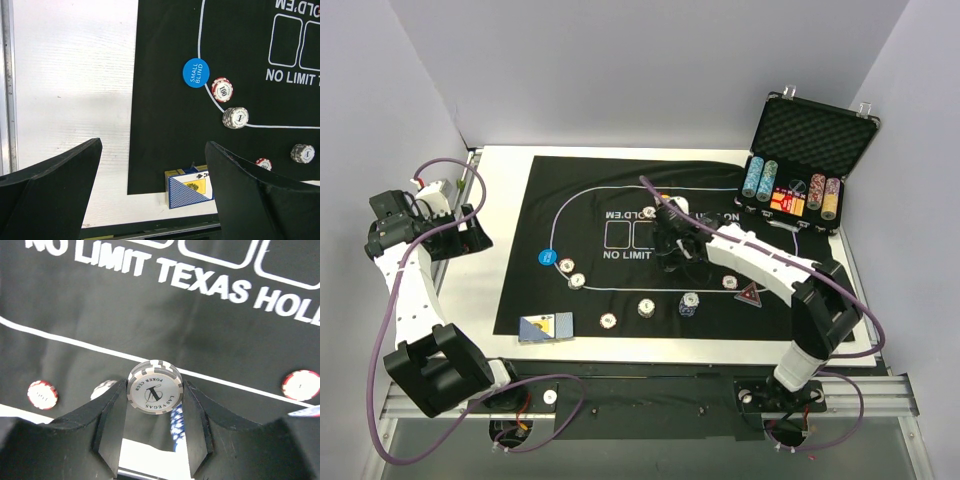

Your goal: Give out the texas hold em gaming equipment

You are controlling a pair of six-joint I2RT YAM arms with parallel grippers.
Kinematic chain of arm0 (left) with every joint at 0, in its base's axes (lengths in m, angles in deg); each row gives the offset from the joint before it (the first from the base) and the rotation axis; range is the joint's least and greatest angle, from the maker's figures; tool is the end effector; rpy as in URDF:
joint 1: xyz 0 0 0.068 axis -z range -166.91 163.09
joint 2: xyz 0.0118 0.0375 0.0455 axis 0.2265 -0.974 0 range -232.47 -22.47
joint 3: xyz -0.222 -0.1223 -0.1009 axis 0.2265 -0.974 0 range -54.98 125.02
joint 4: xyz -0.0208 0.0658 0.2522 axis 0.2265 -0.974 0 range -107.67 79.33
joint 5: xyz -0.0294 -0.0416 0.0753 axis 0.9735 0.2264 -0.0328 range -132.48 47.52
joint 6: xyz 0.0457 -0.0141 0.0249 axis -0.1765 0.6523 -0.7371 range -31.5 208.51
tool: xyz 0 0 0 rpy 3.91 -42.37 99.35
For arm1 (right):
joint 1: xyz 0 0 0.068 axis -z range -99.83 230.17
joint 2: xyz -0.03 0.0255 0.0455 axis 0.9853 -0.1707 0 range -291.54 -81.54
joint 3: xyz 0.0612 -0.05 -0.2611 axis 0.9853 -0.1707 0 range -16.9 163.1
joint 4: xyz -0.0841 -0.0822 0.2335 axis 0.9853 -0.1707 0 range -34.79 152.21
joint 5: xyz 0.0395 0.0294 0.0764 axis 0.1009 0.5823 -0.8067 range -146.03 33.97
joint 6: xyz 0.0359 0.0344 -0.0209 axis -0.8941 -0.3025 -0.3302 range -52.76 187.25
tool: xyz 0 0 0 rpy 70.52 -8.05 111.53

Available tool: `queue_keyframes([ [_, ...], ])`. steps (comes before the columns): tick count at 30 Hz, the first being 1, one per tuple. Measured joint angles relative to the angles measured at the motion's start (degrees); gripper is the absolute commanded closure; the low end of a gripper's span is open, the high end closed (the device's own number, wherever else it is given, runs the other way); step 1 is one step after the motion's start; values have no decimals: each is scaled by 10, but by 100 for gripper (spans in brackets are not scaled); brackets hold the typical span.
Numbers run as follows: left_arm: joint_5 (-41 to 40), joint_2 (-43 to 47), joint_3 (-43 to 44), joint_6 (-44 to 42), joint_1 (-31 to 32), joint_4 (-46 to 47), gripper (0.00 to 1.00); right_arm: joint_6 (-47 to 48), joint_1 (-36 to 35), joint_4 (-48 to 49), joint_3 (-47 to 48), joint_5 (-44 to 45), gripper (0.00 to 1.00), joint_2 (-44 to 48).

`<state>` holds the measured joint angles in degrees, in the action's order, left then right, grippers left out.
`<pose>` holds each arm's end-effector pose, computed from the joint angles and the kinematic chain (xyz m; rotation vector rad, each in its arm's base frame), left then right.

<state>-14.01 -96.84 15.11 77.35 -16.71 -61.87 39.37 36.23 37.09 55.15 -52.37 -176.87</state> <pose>0.2318 0.1131 0.3225 -0.2018 2.3947 -0.3090 0.2650 0.2524 0.2528 -0.3159 2.4541 0.4871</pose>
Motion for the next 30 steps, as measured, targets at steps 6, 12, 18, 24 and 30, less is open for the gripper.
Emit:
queue_keyframes([
  [6,0,0,0,-1,-3,0,4,10,17,-18,1,22,71,0],
  [12,1,0,0,-1,-4,0,4,9,45,-23,-16,41,72,0],
  [18,1,0,0,-1,-4,0,4,3,151,-17,-44,82,72,0],
  [24,1,0,0,-2,-4,0,4,-15,239,-8,-87,111,73,-4],
  [30,1,0,0,-3,-4,0,4,-35,272,2,-89,134,70,-33],
])
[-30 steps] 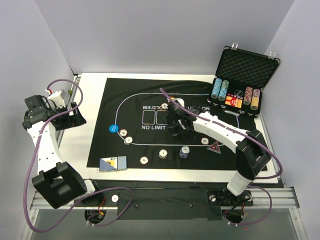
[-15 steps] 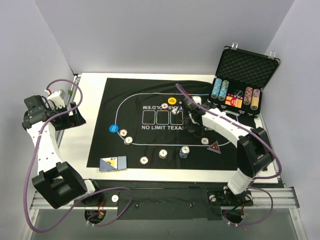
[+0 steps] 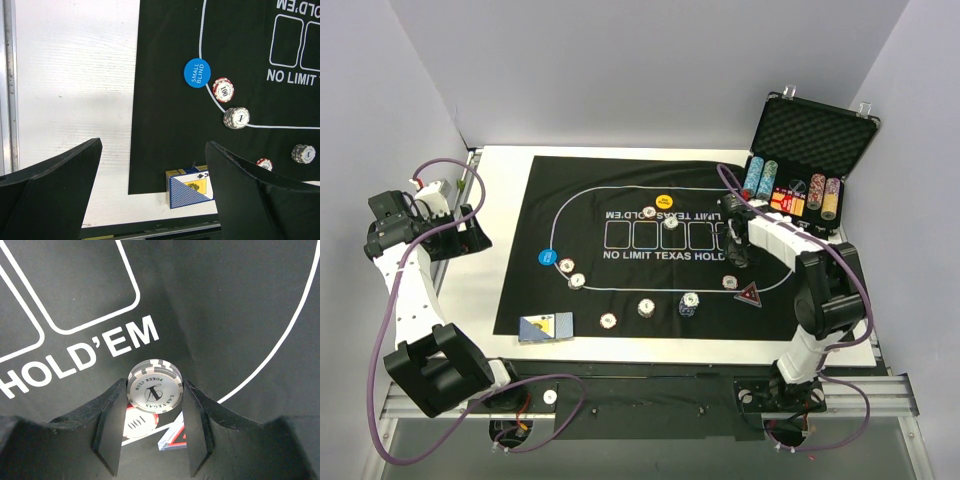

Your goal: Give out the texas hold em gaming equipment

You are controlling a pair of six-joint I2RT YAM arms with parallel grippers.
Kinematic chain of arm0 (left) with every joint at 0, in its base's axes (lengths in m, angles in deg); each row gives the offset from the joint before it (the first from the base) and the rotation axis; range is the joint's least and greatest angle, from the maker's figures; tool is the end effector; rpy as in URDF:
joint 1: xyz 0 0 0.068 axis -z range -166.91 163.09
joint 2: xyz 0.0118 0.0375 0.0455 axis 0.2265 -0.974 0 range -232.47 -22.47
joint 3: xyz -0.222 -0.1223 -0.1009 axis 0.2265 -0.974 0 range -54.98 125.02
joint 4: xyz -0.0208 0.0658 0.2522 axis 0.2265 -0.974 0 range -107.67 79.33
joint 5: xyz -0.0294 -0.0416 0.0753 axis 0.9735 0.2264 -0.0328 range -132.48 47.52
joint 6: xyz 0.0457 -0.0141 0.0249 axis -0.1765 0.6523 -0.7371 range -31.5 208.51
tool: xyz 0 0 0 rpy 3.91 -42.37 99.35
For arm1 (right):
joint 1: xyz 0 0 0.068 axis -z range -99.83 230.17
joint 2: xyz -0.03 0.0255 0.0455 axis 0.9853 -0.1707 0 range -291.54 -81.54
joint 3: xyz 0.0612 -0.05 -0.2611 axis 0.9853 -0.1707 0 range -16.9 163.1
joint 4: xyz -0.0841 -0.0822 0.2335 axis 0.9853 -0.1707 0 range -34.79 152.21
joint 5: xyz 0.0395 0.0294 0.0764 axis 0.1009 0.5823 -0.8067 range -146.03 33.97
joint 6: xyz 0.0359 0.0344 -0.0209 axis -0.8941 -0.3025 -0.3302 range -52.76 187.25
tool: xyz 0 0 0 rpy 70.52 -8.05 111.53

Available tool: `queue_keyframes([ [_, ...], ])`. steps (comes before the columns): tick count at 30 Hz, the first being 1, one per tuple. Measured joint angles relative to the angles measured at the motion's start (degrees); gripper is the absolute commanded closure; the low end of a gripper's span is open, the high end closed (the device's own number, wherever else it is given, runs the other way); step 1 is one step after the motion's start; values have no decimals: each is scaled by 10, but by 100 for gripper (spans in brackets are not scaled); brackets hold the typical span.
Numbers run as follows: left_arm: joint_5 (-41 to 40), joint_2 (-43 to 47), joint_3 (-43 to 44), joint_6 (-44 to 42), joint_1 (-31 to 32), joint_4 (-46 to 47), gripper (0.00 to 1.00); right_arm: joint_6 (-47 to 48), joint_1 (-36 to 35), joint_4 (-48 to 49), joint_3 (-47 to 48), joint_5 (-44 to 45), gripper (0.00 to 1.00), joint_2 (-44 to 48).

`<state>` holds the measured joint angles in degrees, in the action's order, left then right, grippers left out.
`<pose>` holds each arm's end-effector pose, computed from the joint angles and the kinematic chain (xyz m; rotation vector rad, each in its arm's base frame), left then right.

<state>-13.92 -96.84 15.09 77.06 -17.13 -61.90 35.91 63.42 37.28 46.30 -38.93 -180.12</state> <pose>0.2309 0.1147 0.3224 -0.2041 2.3938 -0.3055 0.3356 0.0901 0.1878 0.4246 2.5167 -0.0748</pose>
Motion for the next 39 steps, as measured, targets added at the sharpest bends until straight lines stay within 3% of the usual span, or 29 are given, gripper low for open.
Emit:
queue_keyframes([
  [9,0,0,0,0,0,0,4,-26,5,23,-18,14,66,-35],
  [14,0,0,0,-2,0,0,4,-35,9,29,-19,23,36,-35],
  [23,0,0,0,-4,-2,0,4,-41,-1,23,-54,23,28,23],
  [30,0,0,0,-4,-3,0,4,-39,-127,-14,-39,16,18,160],
  [39,0,0,0,-4,-3,0,4,-20,-283,-54,-25,-20,15,147],
])
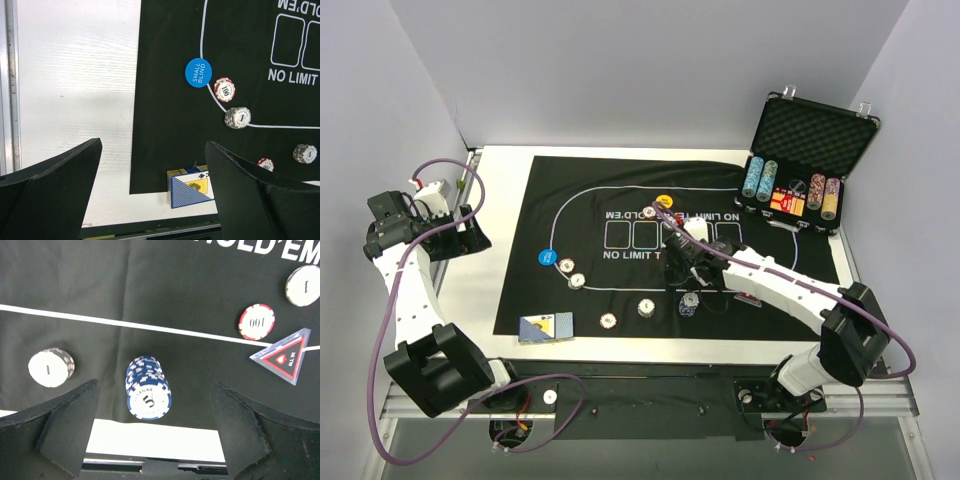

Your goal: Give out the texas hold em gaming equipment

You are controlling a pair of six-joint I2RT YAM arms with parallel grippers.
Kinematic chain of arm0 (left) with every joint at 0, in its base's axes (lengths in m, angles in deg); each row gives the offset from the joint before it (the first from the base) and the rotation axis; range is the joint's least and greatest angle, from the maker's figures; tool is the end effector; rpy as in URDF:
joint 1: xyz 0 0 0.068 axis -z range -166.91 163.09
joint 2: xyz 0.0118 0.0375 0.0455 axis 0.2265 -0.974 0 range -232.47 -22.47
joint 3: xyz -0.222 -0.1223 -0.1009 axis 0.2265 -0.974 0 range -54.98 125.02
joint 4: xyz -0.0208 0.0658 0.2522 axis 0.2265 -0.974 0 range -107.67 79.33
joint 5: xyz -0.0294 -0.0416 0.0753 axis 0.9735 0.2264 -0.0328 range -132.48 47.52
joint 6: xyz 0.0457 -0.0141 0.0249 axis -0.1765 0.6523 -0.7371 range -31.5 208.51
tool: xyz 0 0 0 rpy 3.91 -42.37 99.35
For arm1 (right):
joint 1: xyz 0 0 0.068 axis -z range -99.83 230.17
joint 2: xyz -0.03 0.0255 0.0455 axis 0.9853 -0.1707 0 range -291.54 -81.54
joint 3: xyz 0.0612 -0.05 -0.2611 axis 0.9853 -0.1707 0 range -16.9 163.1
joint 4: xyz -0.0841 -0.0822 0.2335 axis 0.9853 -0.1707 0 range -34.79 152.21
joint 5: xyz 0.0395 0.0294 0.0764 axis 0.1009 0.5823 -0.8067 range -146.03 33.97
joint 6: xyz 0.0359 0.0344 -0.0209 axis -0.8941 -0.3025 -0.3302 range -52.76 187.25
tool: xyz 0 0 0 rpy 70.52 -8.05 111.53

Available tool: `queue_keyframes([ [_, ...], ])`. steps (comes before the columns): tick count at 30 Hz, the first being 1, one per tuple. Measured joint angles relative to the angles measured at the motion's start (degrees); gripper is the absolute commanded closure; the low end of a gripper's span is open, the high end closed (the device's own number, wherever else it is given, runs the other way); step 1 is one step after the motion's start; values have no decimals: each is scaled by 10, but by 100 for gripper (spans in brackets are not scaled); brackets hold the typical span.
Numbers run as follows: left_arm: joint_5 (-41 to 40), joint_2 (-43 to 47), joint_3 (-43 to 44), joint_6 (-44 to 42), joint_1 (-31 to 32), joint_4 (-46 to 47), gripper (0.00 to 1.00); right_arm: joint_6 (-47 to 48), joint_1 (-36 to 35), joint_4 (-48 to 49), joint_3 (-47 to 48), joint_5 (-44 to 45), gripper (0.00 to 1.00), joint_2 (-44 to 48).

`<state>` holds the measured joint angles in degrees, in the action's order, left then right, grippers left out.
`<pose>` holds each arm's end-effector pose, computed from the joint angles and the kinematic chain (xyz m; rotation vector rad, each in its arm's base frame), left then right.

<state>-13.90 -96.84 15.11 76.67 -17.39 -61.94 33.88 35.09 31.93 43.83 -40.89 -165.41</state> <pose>0.2304 0.1157 0.3225 -0.2013 2.3934 -0.3008 0.2221 0.2096 0.2479 -0.1443 2.4719 0.2623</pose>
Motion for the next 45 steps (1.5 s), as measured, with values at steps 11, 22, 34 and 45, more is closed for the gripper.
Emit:
queue_keyframes([
  [11,0,0,0,0,0,0,4,-1,-37,-7,-21,-11,29,-21],
  [22,0,0,0,0,0,0,4,-1,-38,-3,-41,-22,44,-40],
  [34,0,0,0,0,-5,0,4,-3,-38,6,-41,-27,62,-41],
  [45,0,0,0,0,-10,0,4,-3,-38,6,-41,-28,73,-41],
])
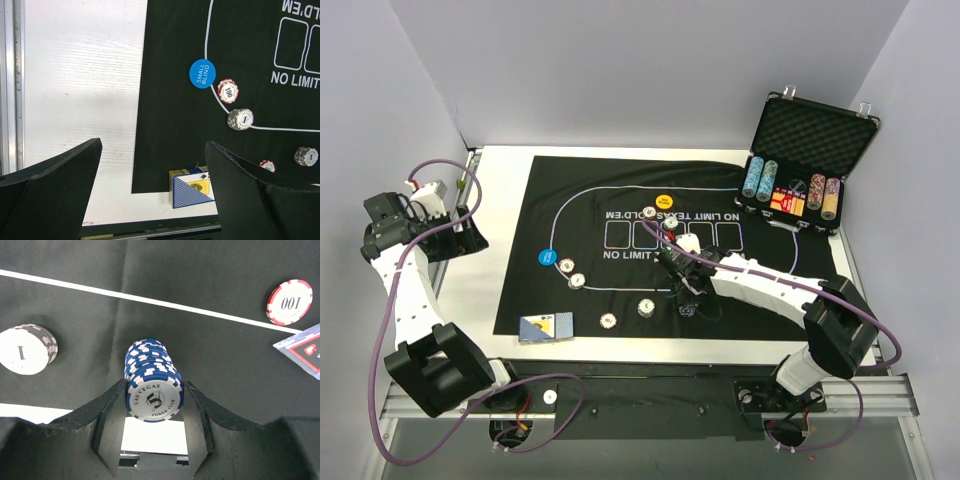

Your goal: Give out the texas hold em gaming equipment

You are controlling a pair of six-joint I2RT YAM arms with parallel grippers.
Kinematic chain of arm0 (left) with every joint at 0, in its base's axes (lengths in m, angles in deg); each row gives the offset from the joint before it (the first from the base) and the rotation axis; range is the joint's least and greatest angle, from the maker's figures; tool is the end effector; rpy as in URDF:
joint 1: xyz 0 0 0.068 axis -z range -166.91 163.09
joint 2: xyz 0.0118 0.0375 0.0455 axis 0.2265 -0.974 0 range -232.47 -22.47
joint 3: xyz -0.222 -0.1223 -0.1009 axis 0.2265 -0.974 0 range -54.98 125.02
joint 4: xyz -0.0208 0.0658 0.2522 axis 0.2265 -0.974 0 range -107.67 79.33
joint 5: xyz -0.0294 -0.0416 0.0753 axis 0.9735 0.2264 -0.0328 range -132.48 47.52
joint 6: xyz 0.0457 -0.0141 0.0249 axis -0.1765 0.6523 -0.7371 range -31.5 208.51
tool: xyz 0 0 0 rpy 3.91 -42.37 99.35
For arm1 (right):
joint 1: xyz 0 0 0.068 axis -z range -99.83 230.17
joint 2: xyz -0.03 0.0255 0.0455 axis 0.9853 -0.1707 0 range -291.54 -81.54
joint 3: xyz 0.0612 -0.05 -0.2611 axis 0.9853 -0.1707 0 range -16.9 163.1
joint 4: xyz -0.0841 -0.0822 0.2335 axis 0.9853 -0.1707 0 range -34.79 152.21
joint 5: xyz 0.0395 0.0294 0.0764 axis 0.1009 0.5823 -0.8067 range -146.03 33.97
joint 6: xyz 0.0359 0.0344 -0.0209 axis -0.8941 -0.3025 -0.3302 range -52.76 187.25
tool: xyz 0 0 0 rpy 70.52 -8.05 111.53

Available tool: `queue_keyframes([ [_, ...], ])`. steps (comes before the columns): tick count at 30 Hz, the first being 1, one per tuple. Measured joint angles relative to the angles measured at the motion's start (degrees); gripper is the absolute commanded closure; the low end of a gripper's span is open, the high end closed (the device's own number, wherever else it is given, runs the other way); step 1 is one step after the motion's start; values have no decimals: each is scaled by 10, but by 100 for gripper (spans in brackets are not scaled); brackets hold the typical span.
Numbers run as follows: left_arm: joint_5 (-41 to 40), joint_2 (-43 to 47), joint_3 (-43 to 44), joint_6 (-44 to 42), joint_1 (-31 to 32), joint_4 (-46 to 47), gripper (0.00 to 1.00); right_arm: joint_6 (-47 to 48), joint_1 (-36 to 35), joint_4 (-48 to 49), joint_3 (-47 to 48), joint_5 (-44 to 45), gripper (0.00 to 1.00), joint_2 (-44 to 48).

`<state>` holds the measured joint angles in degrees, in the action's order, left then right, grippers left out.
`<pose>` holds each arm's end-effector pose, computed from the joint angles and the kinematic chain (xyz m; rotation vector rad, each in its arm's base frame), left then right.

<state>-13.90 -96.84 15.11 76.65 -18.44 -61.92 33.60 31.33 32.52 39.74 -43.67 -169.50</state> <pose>0.2282 0.1200 0.3225 -0.2225 2.3900 -0.2919 0.2056 0.2237 0.2061 -0.2729 2.5996 0.2325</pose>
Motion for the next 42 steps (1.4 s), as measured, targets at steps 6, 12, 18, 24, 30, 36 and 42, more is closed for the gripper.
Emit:
queue_keyframes([
  [6,0,0,0,0,-2,0,4,2,-4,-23,28,-6,75,0],
  [12,5,0,-4,0,-2,1,4,9,-15,-39,150,-15,75,-26],
  [18,16,-4,-10,3,-5,2,4,21,-33,-38,320,-30,75,-175],
  [24,24,-8,-15,6,-5,5,4,29,-48,-39,492,-51,75,-348],
  [30,29,-9,-23,6,-5,9,4,37,-51,-44,611,-70,74,-453],
  [36,30,-14,-27,6,-5,10,4,38,-51,-35,647,-83,74,-493],
  [42,31,-14,-27,6,-5,11,4,37,-51,-19,648,-87,73,-522],
])
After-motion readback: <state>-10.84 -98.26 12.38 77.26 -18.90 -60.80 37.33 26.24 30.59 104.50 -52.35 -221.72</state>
